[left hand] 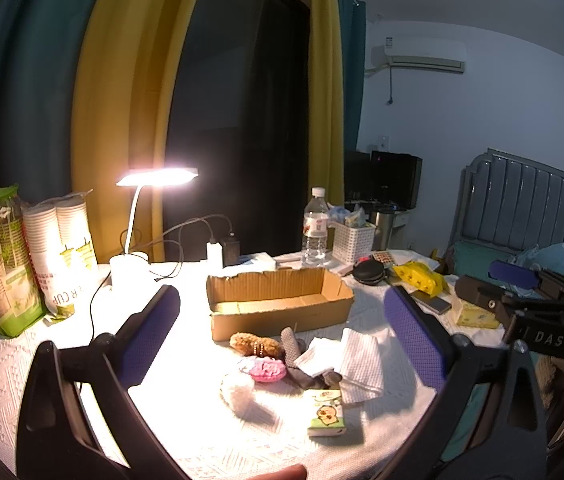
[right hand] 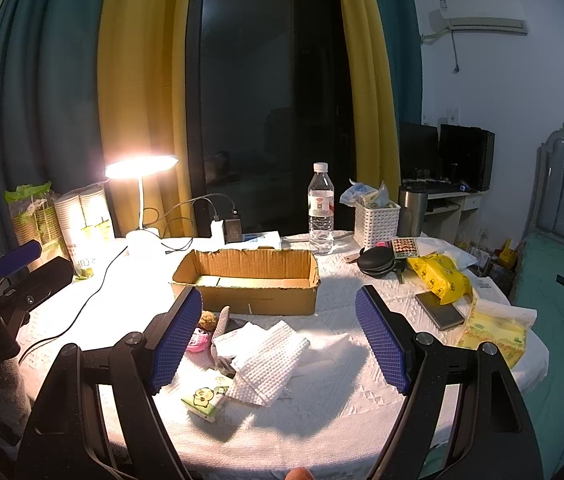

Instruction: Organize soft objects

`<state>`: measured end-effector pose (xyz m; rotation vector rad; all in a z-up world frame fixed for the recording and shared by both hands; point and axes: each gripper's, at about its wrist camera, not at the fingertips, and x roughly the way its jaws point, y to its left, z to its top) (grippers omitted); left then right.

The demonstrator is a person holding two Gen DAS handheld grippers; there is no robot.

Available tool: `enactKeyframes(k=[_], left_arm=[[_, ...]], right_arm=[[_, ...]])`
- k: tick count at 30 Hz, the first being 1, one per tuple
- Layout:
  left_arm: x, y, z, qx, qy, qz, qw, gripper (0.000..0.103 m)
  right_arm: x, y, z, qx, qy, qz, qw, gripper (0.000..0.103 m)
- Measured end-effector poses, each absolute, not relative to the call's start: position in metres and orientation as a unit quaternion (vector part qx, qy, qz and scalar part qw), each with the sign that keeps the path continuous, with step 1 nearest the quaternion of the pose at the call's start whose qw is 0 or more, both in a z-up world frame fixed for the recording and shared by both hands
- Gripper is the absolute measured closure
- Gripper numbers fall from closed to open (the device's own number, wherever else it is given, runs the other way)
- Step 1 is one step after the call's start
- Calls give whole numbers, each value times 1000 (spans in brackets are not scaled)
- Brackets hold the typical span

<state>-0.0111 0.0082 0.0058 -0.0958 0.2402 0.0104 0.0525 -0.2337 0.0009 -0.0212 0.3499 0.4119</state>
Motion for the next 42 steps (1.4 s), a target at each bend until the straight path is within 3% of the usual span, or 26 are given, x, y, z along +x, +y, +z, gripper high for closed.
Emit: enactKeyframes(k=[21,42], left_arm=[[-4,5,-5,-50,137,9,989,1],[88,-31,-111,-24,336,-23,941,1]], right_arm=[[55,-226,-14,-7,186,210,960,21],[129,-250,-104,23,313,184,932,21]])
